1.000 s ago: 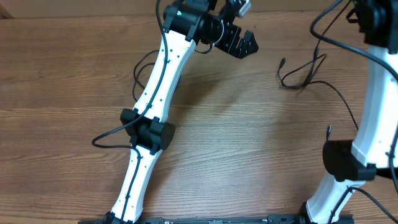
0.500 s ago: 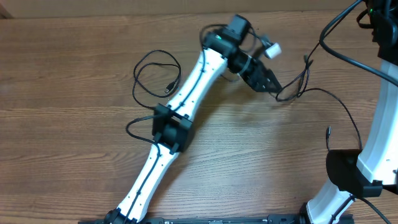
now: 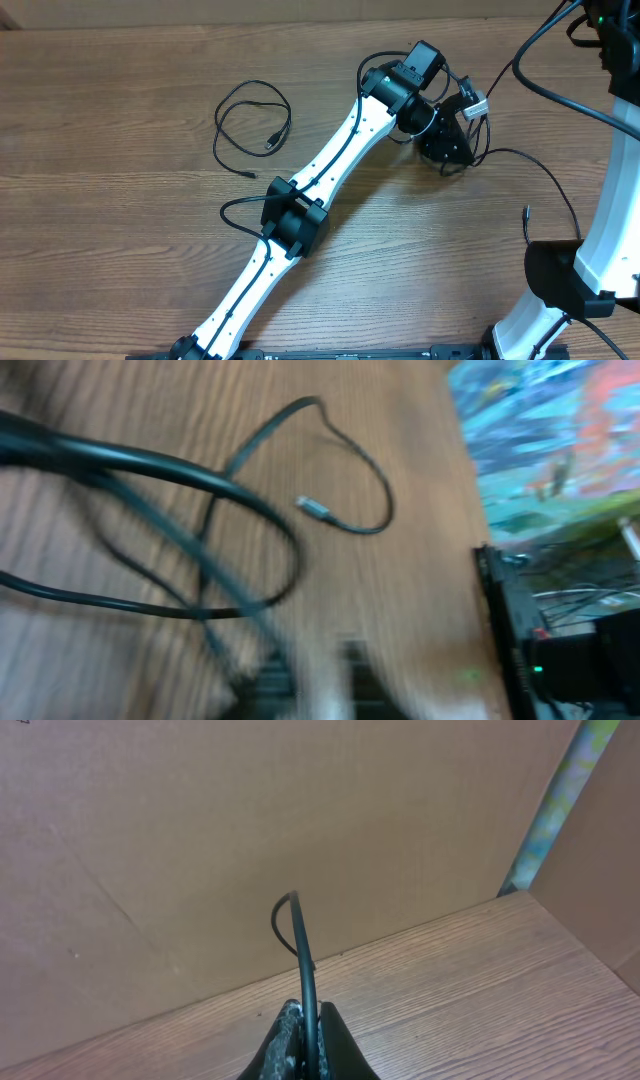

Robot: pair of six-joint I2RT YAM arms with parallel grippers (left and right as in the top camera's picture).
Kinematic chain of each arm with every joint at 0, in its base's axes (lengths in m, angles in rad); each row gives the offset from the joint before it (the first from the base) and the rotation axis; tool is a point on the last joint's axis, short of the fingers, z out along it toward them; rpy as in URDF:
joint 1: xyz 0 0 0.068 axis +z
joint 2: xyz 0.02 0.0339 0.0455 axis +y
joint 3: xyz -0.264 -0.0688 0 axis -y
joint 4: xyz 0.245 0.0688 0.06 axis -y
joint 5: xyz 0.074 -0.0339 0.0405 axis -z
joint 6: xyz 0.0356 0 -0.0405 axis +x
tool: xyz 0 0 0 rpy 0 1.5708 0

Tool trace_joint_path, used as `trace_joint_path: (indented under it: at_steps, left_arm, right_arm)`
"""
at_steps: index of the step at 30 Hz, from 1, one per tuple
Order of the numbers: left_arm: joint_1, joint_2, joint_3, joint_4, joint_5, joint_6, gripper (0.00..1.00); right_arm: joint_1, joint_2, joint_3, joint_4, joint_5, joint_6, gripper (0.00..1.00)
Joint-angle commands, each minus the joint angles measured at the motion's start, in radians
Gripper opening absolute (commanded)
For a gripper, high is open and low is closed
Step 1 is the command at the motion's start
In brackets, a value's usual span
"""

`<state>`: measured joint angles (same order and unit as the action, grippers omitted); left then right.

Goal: Untangle cables

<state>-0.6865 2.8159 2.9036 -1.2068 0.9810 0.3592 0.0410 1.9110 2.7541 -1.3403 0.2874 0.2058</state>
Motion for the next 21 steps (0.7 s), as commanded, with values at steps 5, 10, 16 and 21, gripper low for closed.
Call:
trace_joint_path:
  at_steps: [5,10,16,21]
  left_arm:
    - [0.028,-0.005,0.011,0.004,-0.145,-0.034,0.04]
    - [0.099,-0.005,0.011,0.000,-0.231,-0.207,0.04]
    - [0.245,-0.018,0.013,-0.040,-0.231,-0.316,0.04]
    - [0.358,-0.025,0.023,-0.085,-0.233,-0.368,0.04]
  right_arm:
    - [0.004,-0.042,0.010,0.007,0.025,-0.001,0.04]
    - [0.002,-0.054,0.010,0.034,0.183,-0.005,0.04]
    - [0.002,-0.056,0.009,0.038,0.392,-0.051,0.04]
    - [0.002,-0.056,0.009,0.050,0.558,-0.063,0.04]
